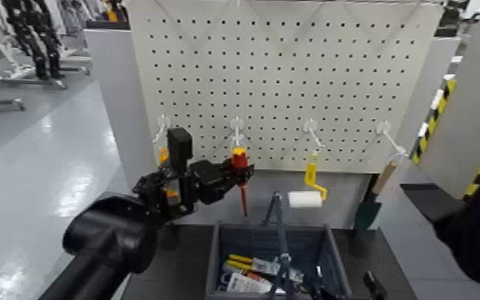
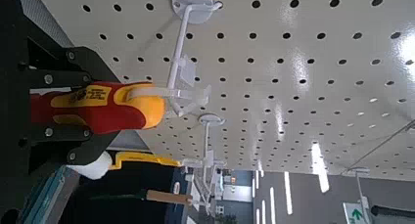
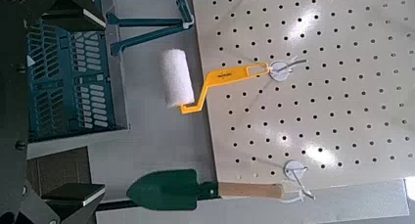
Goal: Put the red screwdriver into the crate.
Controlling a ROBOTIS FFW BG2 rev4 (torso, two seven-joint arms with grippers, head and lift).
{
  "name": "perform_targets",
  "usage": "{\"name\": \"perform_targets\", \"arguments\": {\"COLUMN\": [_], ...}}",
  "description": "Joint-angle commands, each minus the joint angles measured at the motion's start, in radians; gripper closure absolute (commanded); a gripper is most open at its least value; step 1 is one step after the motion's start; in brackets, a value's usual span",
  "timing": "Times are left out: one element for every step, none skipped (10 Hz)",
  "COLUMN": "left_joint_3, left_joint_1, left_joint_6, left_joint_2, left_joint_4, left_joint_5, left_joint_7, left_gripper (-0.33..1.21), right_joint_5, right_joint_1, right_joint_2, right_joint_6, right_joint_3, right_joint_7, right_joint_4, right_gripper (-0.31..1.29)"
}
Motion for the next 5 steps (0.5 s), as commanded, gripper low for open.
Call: {"name": "perform_targets", "arguments": {"left_joint_3": [0.038,0.056,0.075,0.103,0.124], "left_joint_1": [0.071,0.100,0.134,0.176,0.214], "left_joint_6": [0.063,0.097,0.140,0.179,0.202], "left_joint_2": [0.007,0.009,0.012,0.013,0.012], "left_joint_4": [-0.134,-0.189,-0.246,-0.289,-0.312], "left_joint_5": [0.012,0.012,0.012,0.013,0.030], "left_joint_7": [0.003,0.004,0.007,0.015,0.026], "left_gripper": [1.11,1.11,1.11,1.11,1.11], "right_joint_5": [-0.001,-0.003,-0.003,-0.005,-0.005], "right_joint_1": [0.000,0.000,0.000,0.000,0.002], "right_joint_2": [-0.002,-0.002,-0.002,-0.002,0.000], "right_joint_6": [-0.002,-0.002,-0.002,-0.002,-0.002], "right_joint_3": [0.000,0.000,0.000,-0.002,-0.003], "right_joint_7": [0.000,0.000,0.000,0.000,0.000], "right_joint_4": [0.000,0.000,0.000,0.000,-0.001], "right_gripper": [0.13,0.13,0.13,0.13,0.13]}}
